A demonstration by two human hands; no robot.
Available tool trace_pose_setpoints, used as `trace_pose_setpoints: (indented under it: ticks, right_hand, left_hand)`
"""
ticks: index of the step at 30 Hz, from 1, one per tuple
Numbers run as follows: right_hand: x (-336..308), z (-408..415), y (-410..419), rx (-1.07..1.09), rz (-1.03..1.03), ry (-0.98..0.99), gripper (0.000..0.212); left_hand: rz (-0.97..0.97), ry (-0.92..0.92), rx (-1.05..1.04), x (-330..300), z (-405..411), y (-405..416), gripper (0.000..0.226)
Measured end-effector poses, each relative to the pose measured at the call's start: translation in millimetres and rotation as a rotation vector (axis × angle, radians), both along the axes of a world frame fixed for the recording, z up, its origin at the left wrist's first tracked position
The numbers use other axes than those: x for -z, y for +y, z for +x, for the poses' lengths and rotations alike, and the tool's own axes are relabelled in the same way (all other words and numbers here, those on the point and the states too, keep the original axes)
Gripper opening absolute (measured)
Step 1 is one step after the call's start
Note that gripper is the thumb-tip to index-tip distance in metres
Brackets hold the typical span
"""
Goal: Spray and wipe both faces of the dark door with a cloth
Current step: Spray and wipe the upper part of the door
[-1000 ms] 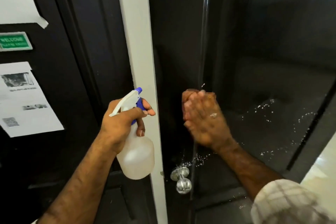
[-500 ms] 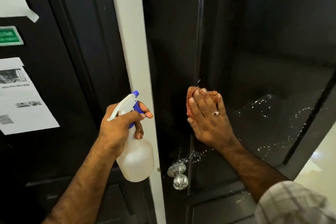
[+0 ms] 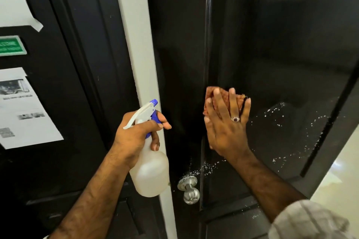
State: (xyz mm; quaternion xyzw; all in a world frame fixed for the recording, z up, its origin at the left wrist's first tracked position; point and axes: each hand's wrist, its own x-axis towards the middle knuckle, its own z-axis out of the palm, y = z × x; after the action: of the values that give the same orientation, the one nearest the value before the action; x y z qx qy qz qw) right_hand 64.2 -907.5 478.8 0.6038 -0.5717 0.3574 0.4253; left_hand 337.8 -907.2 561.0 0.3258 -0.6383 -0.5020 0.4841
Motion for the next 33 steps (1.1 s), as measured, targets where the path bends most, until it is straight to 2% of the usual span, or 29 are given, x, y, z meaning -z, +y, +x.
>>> trace_pose_setpoints:
  ticks: [3, 5, 8, 11, 13, 17, 19, 21, 23, 29, 33]
  right_hand:
    - [-61, 16, -17, -0.040, -0.099, -0.145, 0.057]
    - [-65, 23, -24, -0.092, -0.096, -0.215, 0.058]
    - [-5, 18, -12, -0.138, 0.026, -0.215, 0.059]
    - [45, 0, 4, -0.098, 0.129, -0.049, 0.056]
    - [24, -4, 2, -0.074, 0.099, -0.010, 0.056]
    - [-51, 24, -16, -0.109, -0.079, -0.203, 0.060]
    - [-55, 33, -21, -0.150, -0.088, -0.283, 0.062]
    - [-38, 25, -23, -0.170, -0.040, -0.247, 0.063]
    - [-23, 3, -24, -0.158, -0.002, -0.121, 0.061]
    - [-28, -25, -23, -0.182, -0.039, 0.058, 0.060]
    - [-24, -100, -23, -0.150, -0.144, -0.089, 0.057]
  left_hand:
    - [-0.001, 0.008, 0.021, -1, -9, -1, 0.017]
    - [-0.004, 0.014, 0.032, -1, -15, -1, 0.010]
    - [0.007, -0.006, 0.024, 3, -22, -2, 0.010]
    - [0.028, -0.022, 0.034, 6, -25, -1, 0.010]
    - [0.045, -0.024, 0.043, 8, -29, 0, 0.011]
    - [0.044, 0.015, 0.061, 7, -43, 3, 0.011]
    - [0.048, 0.041, 0.076, 7, -53, 5, 0.010]
    - [0.050, 0.062, 0.077, 7, -60, 4, 0.012]
    - [0.053, 0.074, 0.073, 8, -65, 4, 0.013]
    - [0.021, 0.073, 0.089, 7, -91, 3, 0.011]
    - [0.020, 0.038, 0.110, 9, -122, 2, 0.023]
